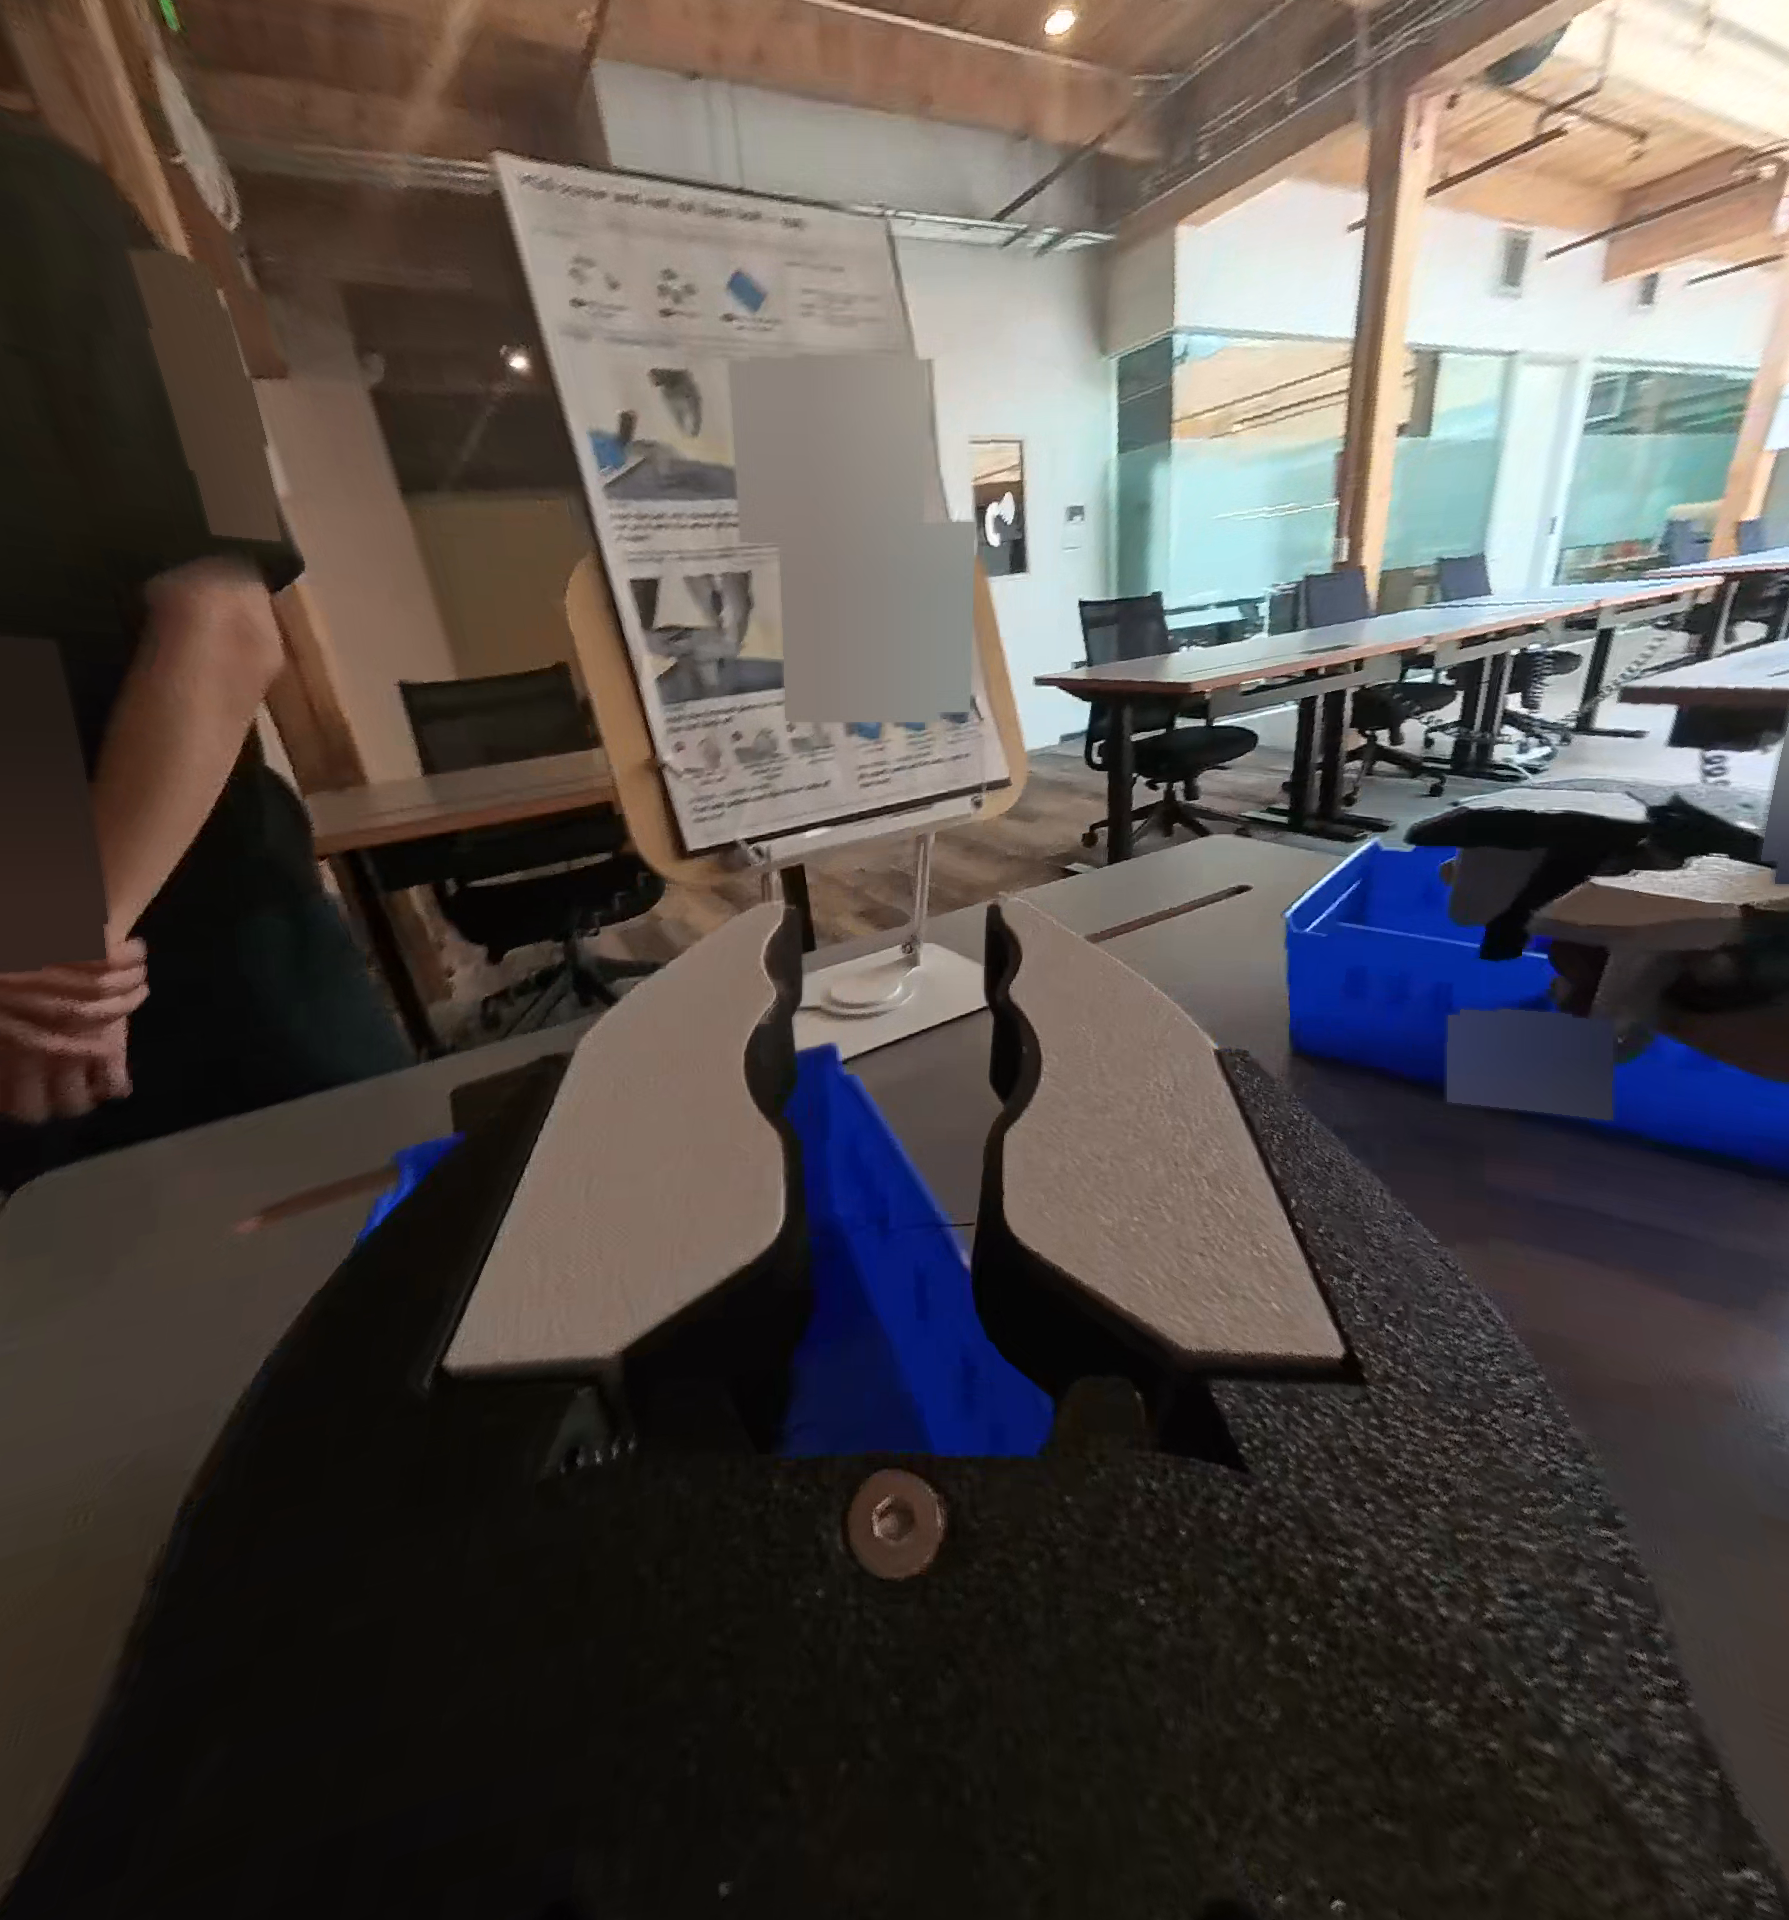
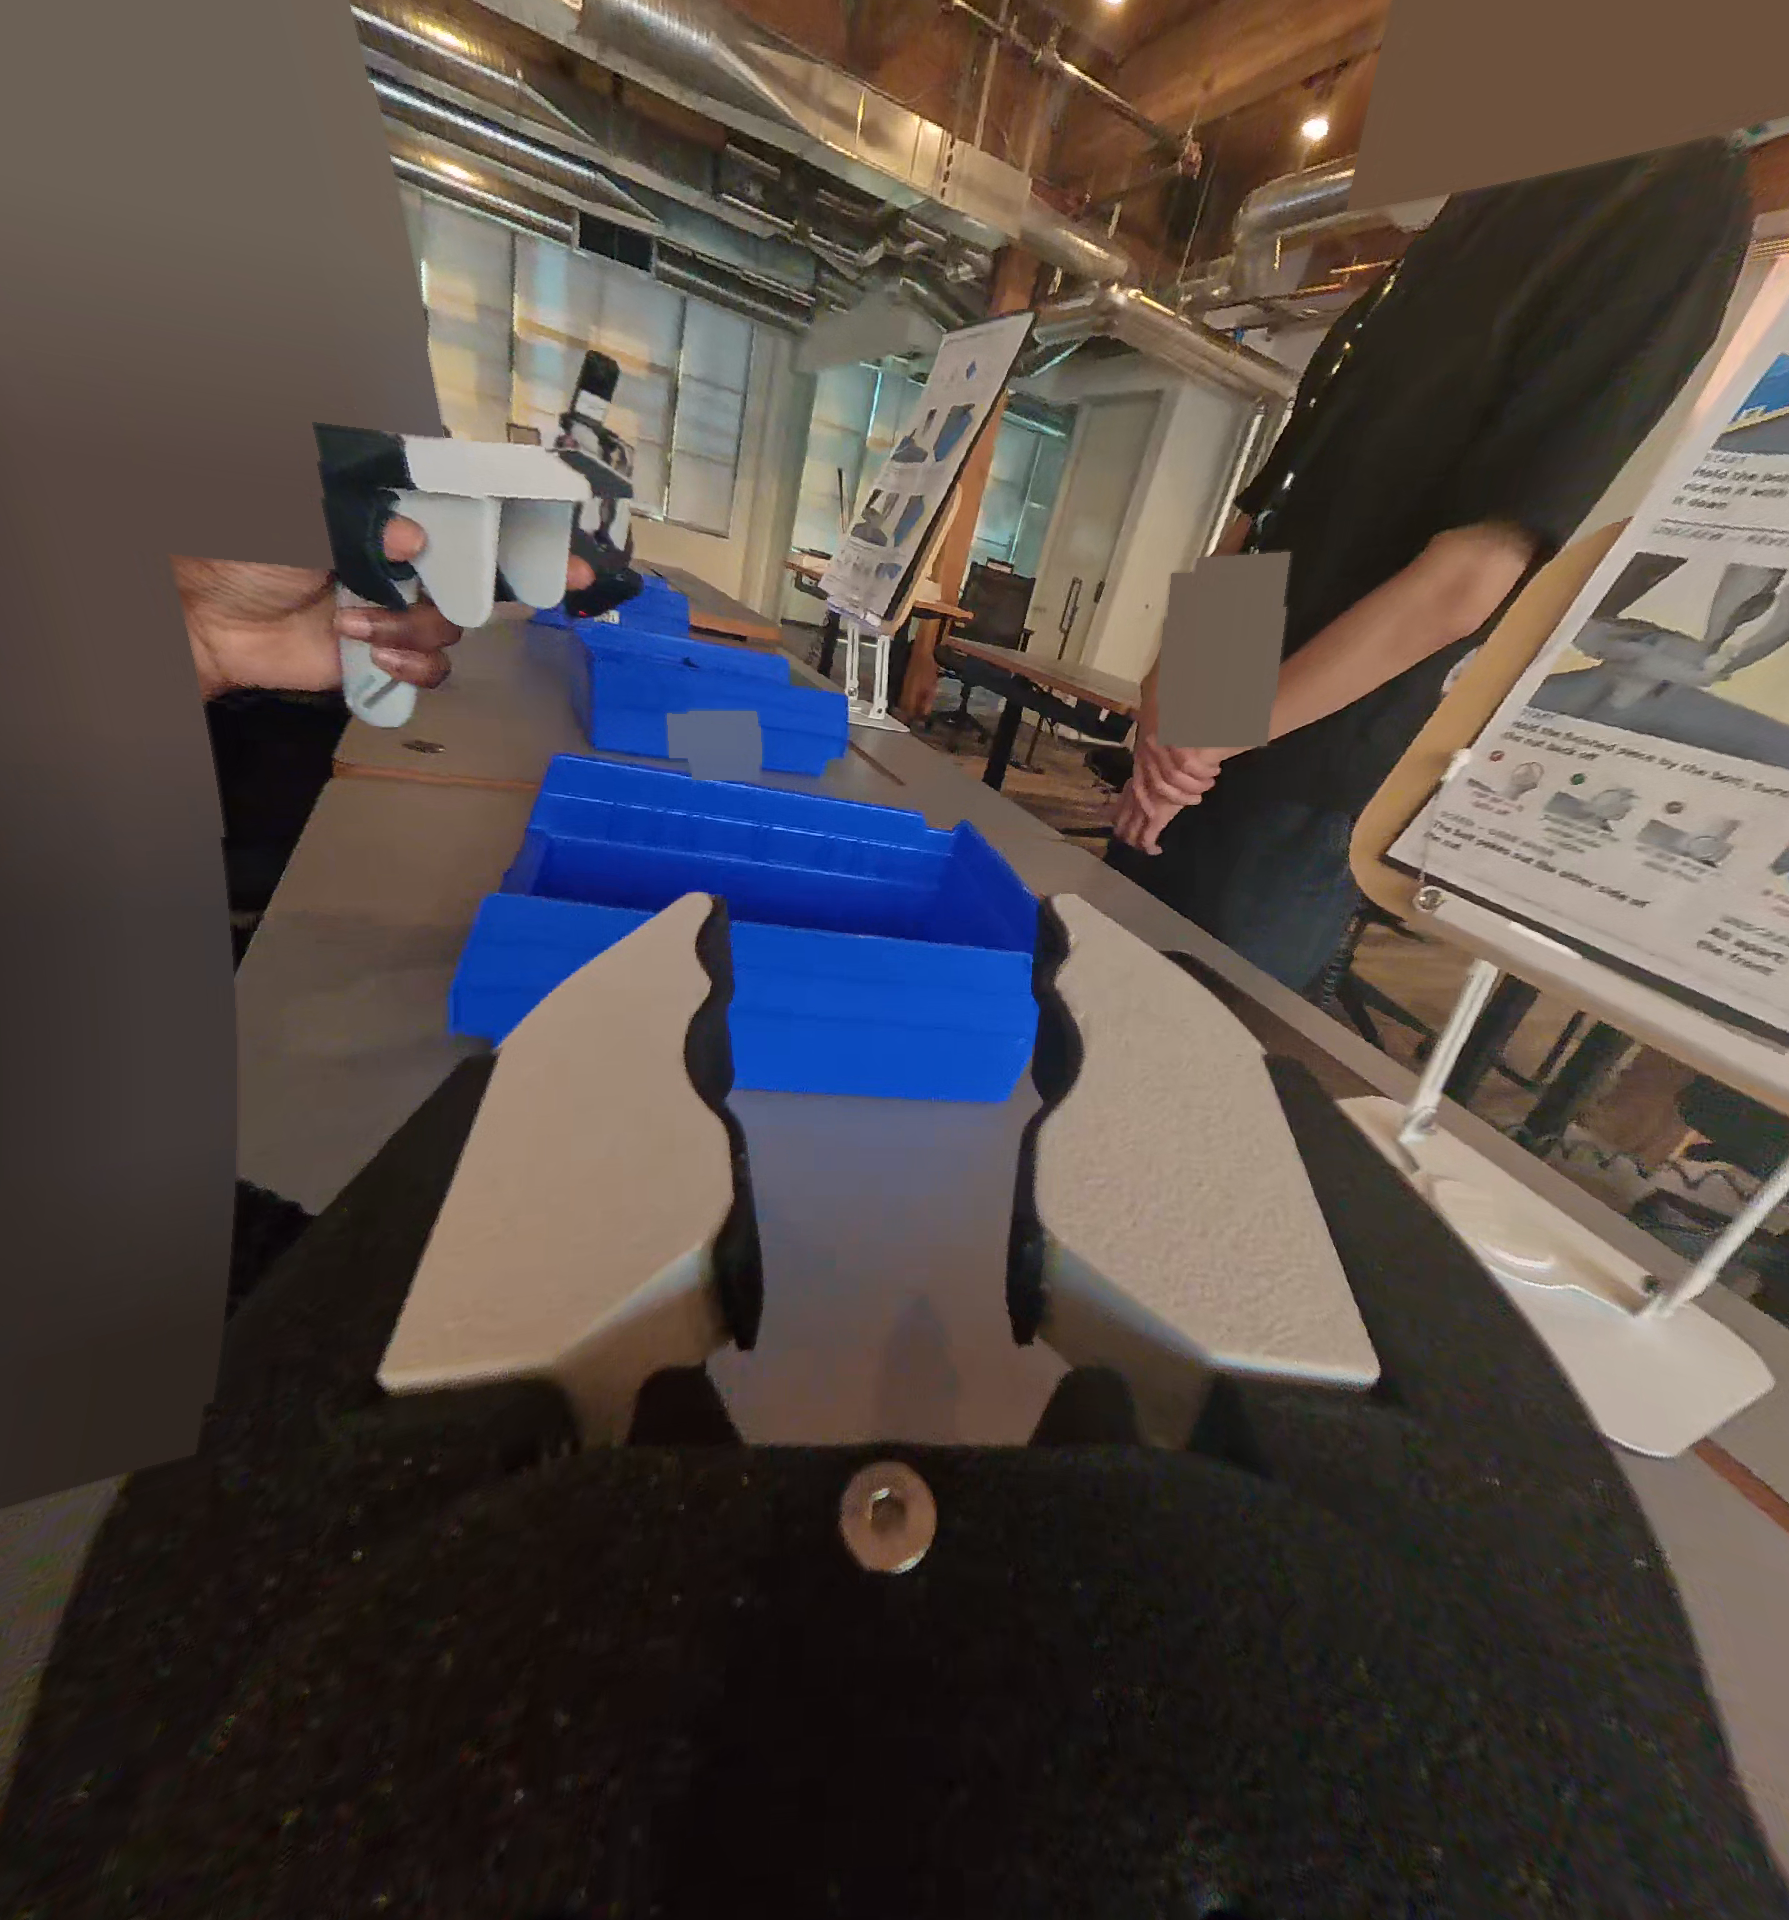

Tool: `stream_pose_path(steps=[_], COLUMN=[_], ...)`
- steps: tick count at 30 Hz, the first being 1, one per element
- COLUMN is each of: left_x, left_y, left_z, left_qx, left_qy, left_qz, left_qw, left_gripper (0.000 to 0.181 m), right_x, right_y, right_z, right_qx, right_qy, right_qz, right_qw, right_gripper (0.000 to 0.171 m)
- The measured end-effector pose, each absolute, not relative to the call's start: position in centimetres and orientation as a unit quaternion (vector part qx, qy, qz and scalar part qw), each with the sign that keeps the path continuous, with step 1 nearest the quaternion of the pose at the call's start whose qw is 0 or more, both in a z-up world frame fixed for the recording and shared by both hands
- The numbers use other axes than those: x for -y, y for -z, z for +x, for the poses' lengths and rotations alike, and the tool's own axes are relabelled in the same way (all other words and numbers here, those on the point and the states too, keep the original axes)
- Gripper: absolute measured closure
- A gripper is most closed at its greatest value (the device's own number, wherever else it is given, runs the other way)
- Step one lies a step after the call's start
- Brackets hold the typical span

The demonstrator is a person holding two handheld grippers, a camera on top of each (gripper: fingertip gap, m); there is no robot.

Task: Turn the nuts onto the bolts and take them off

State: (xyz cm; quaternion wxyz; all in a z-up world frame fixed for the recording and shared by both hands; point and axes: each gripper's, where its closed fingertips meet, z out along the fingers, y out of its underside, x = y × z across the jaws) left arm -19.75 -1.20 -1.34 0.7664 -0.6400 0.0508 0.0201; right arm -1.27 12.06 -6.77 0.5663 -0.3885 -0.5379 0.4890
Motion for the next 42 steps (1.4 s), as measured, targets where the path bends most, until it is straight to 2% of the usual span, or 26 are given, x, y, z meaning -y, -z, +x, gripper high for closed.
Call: stream_pose_path(steps=[9, 20, 29, 36, 40, 42], left_x=[3.5, 2.3, 1.3, 0.4, 0.1, 0.0], left_y=[2.2, 3.0, 5.2, 6.9, 7.5, 7.9], left_z=[-22.0, -21.8, -21.9, -23.0, -23.7, -23.8], left_qx=[-0.03, -0.033, -0.015, 0.002, -0.002, -0.003], left_qy=[-0.044, -0.034, 0.022, 0.04, 0.008, 0.009], left_qz=[-0.655, -0.666, -0.719, -0.774, -0.79, -0.8], left_qw=[0.753, 0.744, 0.694, 0.632, 0.613, 0.6], left_gripper=[0.151, 0.152, 0.143, 0.154, 0.162, 0.16], right_x=[-12.1, -11.5, -11.8, -12.2, -12.4, -12.4], right_y=[8.0, 8.2, 8.3, 8.7, 8.9, 8.9], right_z=[-1.8, -2.0, -1.8, -1.9, -2.0, -1.9], right_qx=[0.507, 0.506, 0.487, 0.465, 0.465, 0.467], right_qy=[-0.545, -0.563, -0.591, -0.621, -0.613, -0.603], right_qz=[-0.379, -0.373, -0.378, -0.395, -0.401, -0.402], right_qw=[0.55, 0.536, 0.52, 0.492, 0.497, 0.506], right_gripper=[0.122, 0.123, 0.126, 0.127, 0.134, 0.136])
